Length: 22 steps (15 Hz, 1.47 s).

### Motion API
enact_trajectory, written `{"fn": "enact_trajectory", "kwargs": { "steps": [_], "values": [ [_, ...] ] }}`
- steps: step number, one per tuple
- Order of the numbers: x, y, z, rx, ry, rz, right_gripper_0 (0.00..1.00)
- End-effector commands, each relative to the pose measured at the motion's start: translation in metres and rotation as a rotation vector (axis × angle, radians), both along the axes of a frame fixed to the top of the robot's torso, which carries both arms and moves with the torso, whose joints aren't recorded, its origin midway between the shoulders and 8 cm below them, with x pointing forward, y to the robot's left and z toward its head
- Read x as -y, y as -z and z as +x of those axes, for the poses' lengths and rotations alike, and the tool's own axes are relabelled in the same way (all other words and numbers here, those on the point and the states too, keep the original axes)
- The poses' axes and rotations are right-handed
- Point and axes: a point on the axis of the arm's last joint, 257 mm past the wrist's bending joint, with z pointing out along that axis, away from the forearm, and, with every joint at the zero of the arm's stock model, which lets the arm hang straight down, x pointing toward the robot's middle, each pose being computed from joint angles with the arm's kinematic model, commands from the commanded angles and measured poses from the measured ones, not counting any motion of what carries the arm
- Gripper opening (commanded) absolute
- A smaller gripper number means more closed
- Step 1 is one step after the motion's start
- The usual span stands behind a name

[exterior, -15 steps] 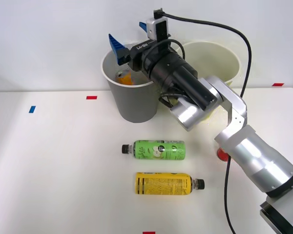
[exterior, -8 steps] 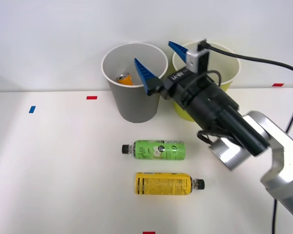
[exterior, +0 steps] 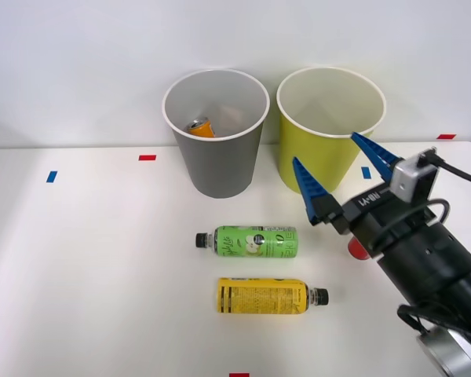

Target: Put cans in the gray bin, plastic bottles in the light green bin

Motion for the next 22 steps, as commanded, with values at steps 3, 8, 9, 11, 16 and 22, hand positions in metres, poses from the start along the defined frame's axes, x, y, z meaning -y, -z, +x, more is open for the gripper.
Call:
{"fn": "enact_trajectory", "kwargs": {
  "steps": [3, 8, 9, 11, 16, 22],
  "values": [
    [0.066, 0.043, -0.040, -0.077, 0.158, 0.083, 1.00],
    [0.103, 0.084, -0.064, -0.187, 0.273, 0.126, 1.00],
    [0.107, 0.089, -0.067, -0.202, 0.289, 0.139, 1.00],
    [0.123, 0.099, -0.075, -0.228, 0.338, 0.149, 1.00],
    [0.143, 0.116, -0.091, -0.267, 0.418, 0.149, 1.00],
    [0.150, 0.134, -0.084, -0.283, 0.500, 0.206, 1.00]
  ]
}}
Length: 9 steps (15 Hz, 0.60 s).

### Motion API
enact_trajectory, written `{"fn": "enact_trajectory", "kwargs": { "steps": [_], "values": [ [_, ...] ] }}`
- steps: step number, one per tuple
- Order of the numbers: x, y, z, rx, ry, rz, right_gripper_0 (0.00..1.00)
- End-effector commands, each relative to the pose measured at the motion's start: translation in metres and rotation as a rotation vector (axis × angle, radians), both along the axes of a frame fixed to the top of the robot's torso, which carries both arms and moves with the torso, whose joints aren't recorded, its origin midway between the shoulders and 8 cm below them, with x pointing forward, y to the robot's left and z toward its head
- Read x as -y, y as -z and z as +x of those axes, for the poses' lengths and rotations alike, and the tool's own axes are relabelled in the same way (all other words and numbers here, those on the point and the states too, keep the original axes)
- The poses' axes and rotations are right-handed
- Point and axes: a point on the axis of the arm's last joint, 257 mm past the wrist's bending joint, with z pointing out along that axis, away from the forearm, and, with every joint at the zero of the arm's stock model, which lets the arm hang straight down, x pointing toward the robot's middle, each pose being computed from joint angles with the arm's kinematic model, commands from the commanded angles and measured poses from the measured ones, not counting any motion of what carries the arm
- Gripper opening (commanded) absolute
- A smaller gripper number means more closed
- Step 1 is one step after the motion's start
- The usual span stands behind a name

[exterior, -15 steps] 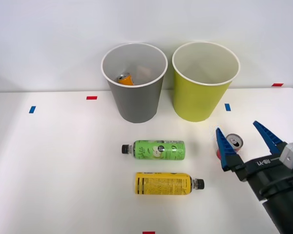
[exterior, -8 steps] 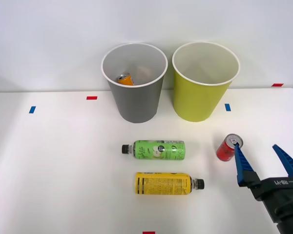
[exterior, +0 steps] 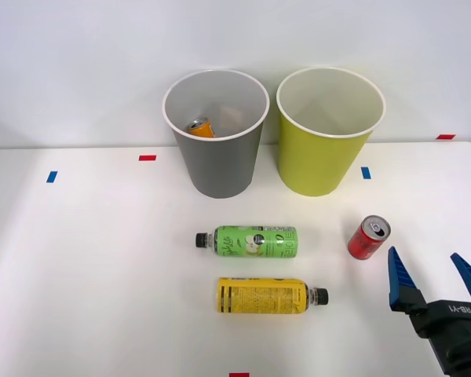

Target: Put cans in the gray bin, plastic bottles in the light green bin

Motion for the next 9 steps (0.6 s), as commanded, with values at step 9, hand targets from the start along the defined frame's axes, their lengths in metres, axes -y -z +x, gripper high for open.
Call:
{"fn": "enact_trajectory", "kwargs": {
  "steps": [9],
  "values": [
    [-0.016, 0.047, -0.023, 0.117, 0.015, -0.253, 1.00]
  ]
}}
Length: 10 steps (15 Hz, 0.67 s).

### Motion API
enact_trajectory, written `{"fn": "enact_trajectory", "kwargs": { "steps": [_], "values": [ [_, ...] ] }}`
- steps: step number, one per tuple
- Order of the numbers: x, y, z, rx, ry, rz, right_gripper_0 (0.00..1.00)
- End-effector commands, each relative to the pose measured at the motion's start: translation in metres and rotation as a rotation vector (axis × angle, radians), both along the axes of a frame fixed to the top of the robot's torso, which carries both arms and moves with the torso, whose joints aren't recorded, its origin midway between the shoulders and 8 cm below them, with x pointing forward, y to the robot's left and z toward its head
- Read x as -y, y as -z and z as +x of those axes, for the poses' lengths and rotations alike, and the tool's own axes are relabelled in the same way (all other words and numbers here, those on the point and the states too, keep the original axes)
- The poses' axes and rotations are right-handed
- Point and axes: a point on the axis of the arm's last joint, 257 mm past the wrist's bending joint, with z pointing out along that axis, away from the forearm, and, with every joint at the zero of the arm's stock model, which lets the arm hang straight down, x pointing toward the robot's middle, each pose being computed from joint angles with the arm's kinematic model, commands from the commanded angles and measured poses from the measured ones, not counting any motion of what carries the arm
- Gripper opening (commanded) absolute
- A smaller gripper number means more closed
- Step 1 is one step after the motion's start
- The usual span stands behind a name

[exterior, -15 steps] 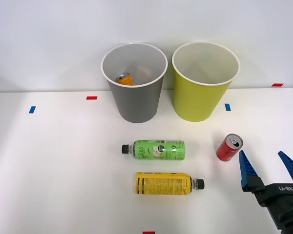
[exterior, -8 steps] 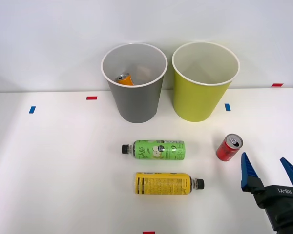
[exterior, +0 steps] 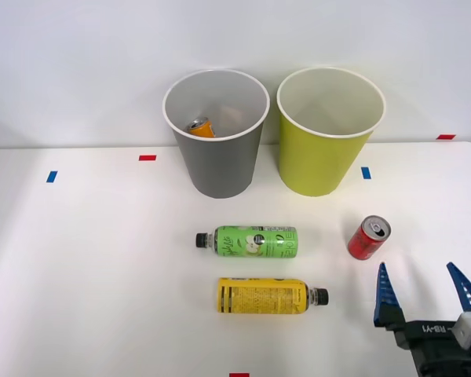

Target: Put cans in the gray bin, plastic bottles in the light green bin

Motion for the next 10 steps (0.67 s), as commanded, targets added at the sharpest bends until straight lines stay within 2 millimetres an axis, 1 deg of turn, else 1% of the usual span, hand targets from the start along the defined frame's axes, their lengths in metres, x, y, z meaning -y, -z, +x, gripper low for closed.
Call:
{"fn": "enact_trajectory", "kwargs": {
  "steps": [1, 3, 5, 9, 10],
  "values": [
    [-0.016, 0.010, -0.026, -0.011, -0.024, -0.077, 1.00],
    [-0.013, 0.018, -0.038, -0.038, 0.007, -0.141, 1.00],
    [-0.014, 0.027, -0.052, -0.064, 0.022, -0.120, 1.00],
    [-0.035, 0.035, -0.074, -0.086, 0.007, -0.052, 1.00],
    [-0.044, 0.034, -0.077, -0.079, -0.013, -0.033, 1.00]
  ]
}}
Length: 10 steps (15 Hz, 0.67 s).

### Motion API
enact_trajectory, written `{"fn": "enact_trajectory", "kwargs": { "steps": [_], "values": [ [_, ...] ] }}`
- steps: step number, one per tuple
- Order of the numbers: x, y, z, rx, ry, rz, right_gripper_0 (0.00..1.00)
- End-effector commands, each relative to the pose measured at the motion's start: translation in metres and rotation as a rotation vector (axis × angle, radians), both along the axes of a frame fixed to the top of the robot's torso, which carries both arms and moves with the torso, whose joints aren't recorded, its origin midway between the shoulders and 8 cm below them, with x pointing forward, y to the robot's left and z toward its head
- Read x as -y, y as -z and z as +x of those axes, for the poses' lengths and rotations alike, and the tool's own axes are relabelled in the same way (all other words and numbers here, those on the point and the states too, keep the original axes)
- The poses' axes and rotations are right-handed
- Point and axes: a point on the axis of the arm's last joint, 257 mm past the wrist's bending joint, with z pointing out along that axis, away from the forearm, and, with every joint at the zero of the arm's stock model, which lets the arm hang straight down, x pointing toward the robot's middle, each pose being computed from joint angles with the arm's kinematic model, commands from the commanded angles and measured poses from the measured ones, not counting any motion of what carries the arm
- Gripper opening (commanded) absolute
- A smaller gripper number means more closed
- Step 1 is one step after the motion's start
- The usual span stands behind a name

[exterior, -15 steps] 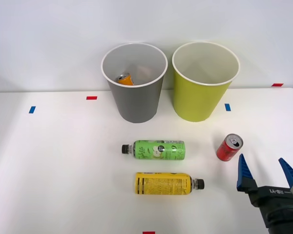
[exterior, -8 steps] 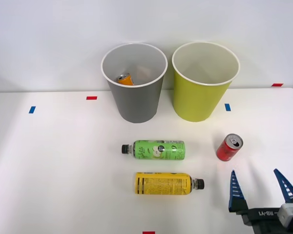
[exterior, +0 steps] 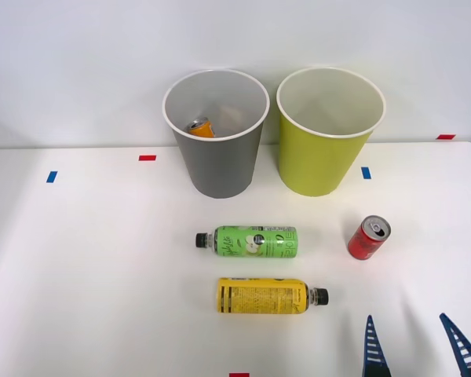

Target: Put cans in the gray bin, plastic bottles in the light green bin

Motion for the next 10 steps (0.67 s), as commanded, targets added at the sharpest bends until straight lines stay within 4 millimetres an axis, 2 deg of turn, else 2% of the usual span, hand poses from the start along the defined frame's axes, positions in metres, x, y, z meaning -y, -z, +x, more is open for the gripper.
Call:
{"fn": "enact_trajectory", "kwargs": {
  "steps": [1, 5, 10],
  "values": [
    [-0.022, -0.002, -0.009, 0.010, -0.038, 0.064, 1.00],
    [-0.026, -0.017, -0.012, 0.072, -0.046, 0.093, 1.00],
    [-0.022, 0.000, -0.020, 0.092, -0.048, 0.095, 1.00]
  ]
}}
